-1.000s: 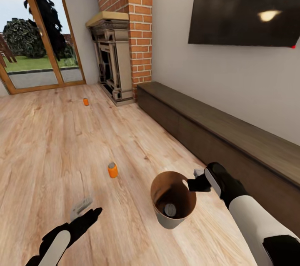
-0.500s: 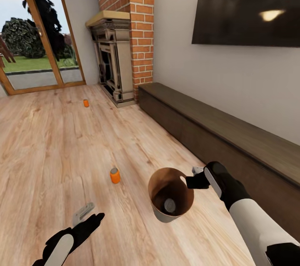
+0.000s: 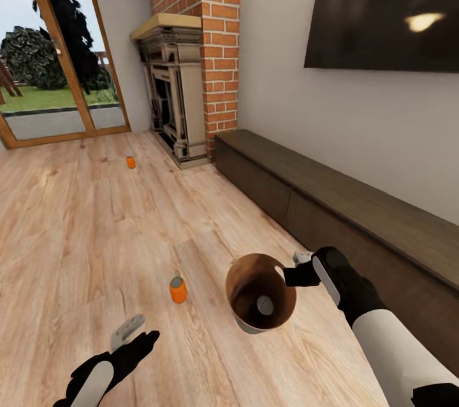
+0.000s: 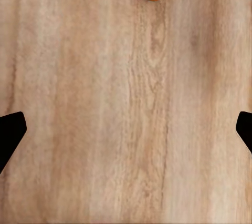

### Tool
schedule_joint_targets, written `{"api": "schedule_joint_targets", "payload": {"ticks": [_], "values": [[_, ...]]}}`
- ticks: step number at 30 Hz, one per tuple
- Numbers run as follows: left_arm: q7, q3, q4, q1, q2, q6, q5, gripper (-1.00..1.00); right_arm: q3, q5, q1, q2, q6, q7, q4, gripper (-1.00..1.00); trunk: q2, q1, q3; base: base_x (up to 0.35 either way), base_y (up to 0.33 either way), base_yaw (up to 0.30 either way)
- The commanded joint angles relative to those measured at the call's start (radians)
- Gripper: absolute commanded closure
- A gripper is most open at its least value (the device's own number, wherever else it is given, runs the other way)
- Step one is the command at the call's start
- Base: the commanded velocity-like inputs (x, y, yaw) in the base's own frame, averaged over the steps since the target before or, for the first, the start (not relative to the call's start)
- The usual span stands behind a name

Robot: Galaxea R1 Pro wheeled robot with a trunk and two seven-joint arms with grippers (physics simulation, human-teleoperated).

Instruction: Put the three can of soda from the living room inside the tash can in the kitchen.

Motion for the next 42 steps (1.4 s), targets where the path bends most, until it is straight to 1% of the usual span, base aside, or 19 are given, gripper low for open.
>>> {"api": "schedule_joint_targets", "payload": {"ticks": [1,7,11,13,15,16,17,19,21,22,26,29,31,33,34,36,39,40,42], "values": [[-0.001,0.0,0.008,0.0,-0.001,0.0,0.0,-1.0,-0.001,-0.041,0.0,0.0,0.002,0.005,-0.001,1.0,0.0,0.0,0.0,0.346,0.004,0.0],[-0.004,0.001,0.021,-0.006,-0.001,0.003,0.0,-1.0,-0.003,-0.044,-0.001,0.004,0.002,0.004,0.011,1.0,0.0,0.0,0.0,0.347,0.002,0.0],[-0.004,0.002,0.038,-0.037,-0.001,0.015,0.001,-1.0,-0.006,-0.048,-0.015,0.007,0.002,0.001,0.128,1.0,0.0,0.0,0.0,0.347,0.0,0.0],[-0.005,0.001,0.087,-0.081,-0.001,0.02,0.0,-1.0,-0.009,-0.05,-0.031,0.007,0.002,0.001,0.177,1.0,0.0,0.0,0.0,0.347,0.0,0.0],[-0.006,0.001,0.134,-0.118,-0.001,0.022,0.001,-1.0,-0.011,-0.051,-0.037,0.006,0.002,0.0,0.192,1.0,0.0,0.0,0.0,0.347,0.0,0.0],[-0.006,-0.009,0.166,-0.143,-0.002,0.024,0.001,-1.0,-0.011,-0.051,-0.039,0.006,0.002,0.0,0.194,1.0,0.0,0.0,0.0,0.347,0.0,0.0],[0.0,-0.032,0.205,-0.172,-0.002,0.03,0.0,-1.0,-0.01,-0.05,-0.037,0.005,0.002,0.0,0.183,1.0,0.0,0.0,0.0,0.347,0.0,0.0],[0.013,-0.082,0.328,-0.251,-0.007,0.041,0.0,-1.0,-0.007,-0.046,-0.034,0.004,0.002,0.0,0.122,1.0,0.0,0.0,0.0,0.347,0.0,0.0],[0.018,-0.103,0.42,-0.315,-0.018,0.046,0.0,-1.0,-0.006,-0.045,-0.033,0.004,0.002,0.0,0.085,1.0,0.0,0.0,0.0,0.347,0.0,0.0],[0.021,-0.113,0.477,-0.358,-0.025,0.051,-0.001,-1.0,-0.004,-0.044,-0.033,0.004,0.002,0.0,0.07,1.0,0.0,0.0,0.0,0.347,0.0,0.0],[0.035,-0.119,0.535,-0.4,-0.025,0.082,-0.003,-1.0,-0.003,-0.043,-0.032,0.003,0.002,0.0,0.06,1.0,0.0,0.0,0.0,0.347,0.0,0.0],[0.042,-0.12,0.581,-0.428,-0.024,0.09,-0.006,-1.0,-0.002,-0.044,-0.031,0.001,0.002,0.0,0.058,1.0,0.0,0.0,0.0,0.347,0.0,0.0],[0.043,-0.12,0.624,-0.45,-0.026,0.093,-0.028,-1.0,-0.002,-0.044,-0.031,0.001,0.002,0.0,0.056,1.0,0.0,0.0,0.0,0.347,0.0,0.0],[0.032,-0.119,0.695,-0.488,-0.028,0.096,-0.066,-1.0,-0.002,-0.044,-0.031,0.001,0.002,0.0,0.054,1.0,0.0,0.0,0.0,0.347,0.0,0.0],[0.023,-0.12,0.736,-0.507,-0.03,0.096,-0.076,-1.0,-0.002,-0.043,-0.03,0.0,0.002,0.0,0.048,1.0,0.0,0.0,0.0,0.347,0.0,0.0],[0.007,-0.12,0.79,-0.53,-0.037,0.099,-0.086,-1.0,-0.001,-0.043,-0.029,0.0,0.002,0.0,0.032,1.0,0.0,0.0,0.0,0.347,0.0,0.0],[-0.005,-0.121,0.836,-0.55,-0.049,0.122,-0.097,-1.0,-0.001,-0.043,-0.025,-0.001,0.002,0.0,0.017,1.0,0.0,0.0,0.0,0.347,0.0,0.0],[-0.008,-0.121,0.847,-0.556,-0.058,0.14,-0.107,-1.0,-0.001,-0.043,-0.023,-0.001,0.002,0.0,0.011,1.0,0.0,0.0,0.0,0.282,0.0,0.0],[-0.006,-0.121,0.859,-0.563,-0.089,0.164,-0.149,-1.0,-0.001,-0.043,-0.017,-0.002,0.002,-0.002,-0.007,1.0,0.0,0.0,0.0,0.148,0.0,0.0]]}}
